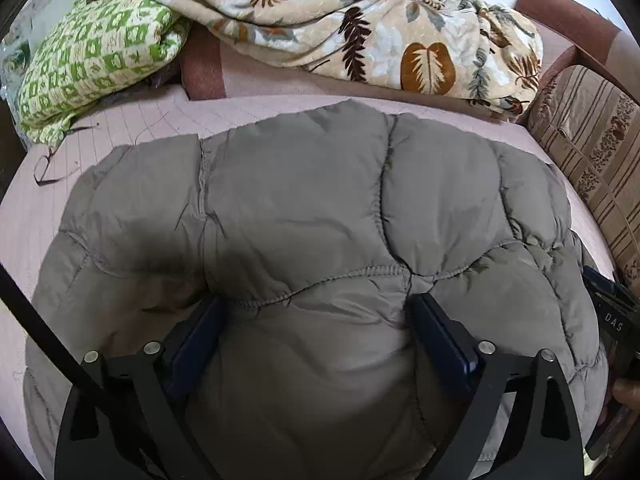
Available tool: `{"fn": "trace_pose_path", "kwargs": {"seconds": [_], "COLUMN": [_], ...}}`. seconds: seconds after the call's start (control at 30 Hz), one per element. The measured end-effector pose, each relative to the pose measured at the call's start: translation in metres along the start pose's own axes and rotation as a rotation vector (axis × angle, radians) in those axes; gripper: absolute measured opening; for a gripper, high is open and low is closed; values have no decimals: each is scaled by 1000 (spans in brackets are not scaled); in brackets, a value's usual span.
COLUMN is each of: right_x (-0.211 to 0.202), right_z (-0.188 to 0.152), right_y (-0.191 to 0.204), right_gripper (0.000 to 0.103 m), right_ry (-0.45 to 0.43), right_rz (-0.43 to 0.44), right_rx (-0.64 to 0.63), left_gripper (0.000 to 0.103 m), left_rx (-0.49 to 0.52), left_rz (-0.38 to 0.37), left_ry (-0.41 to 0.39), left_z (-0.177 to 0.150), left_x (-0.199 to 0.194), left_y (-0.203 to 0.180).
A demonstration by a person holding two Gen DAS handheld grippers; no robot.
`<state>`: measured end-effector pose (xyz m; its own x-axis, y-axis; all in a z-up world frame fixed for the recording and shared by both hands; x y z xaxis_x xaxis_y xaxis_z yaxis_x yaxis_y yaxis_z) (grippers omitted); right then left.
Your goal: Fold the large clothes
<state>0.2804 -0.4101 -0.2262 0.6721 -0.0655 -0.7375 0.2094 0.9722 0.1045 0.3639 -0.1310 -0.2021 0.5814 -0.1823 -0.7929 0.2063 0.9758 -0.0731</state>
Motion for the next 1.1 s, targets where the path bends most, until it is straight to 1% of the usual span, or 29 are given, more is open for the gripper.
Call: {"fn": "trace_pose_path", "kwargs": {"seconds": [0.13, 0.23, 0.33, 0.37, 0.47, 0.57, 0.63, 0.73, 0.8, 0.83, 0.93, 1.0, 1.1], "right_x": [11, 6, -19, -36, -73, -101, -114, -128, -132, -131, -111, -98, -84], "right_z": [-2, -2, 3, 5, 2, -14, -33, -65, -81, -87, -104, -107, -108], "right_y": [0, 0, 1, 0, -2, 5, 16, 37, 51, 53, 63, 66, 70], "right_gripper": [70, 70, 70, 70, 70, 70, 70, 70, 70, 70, 71, 73, 76], "right_ry": [25, 19, -27, -57, -118, -145, -148, -147, -155, -152, -98, -68, -43], "right_rz": [27, 39, 83, 107, 130, 165, 185, 187, 189, 182, 159, 130, 121], "right_rx": [16, 19, 30, 47, 55, 48, 41, 22, 7, 3, -15, -38, -63], "left_gripper": [96, 96, 94, 94, 94, 94, 94, 94, 94, 94, 95, 96, 96], "left_rx": [1, -18, -15, -12, -18, -54, -76, -109, -134, -135, -89, -60, -34], "left_rz": [7, -11, -4, 6, 17, 18, 32, 73, 72, 78, 99, 123, 139], "left_ry": [-10, -61, -112, -137, -186, -213, -223, -208, -173, -171, -184, -191, -222], "left_z": [0, 0, -1, -1, -10, -34, -60, -97, -115, -119, -123, -124, -125], "left_x": [1, -15, -42, -54, -88, -114, -125, -126, -119, -116, -107, -101, -98], "left_y": [0, 3, 7, 10, 20, 33, 42, 55, 64, 66, 65, 63, 61]}}
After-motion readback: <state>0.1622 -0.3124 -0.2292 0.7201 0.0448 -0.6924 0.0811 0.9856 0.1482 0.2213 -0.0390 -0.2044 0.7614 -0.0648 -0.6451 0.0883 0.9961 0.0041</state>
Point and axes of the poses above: each gripper's, at about its wrist camera, not at the fingertips, and x roughly the way its jaws point, y to its left, z to its top, the point moved 9 cm from there along x, roughly the way its jaws point, and after that the axes turned 7 degrees about -x, right-handed, at the moved point
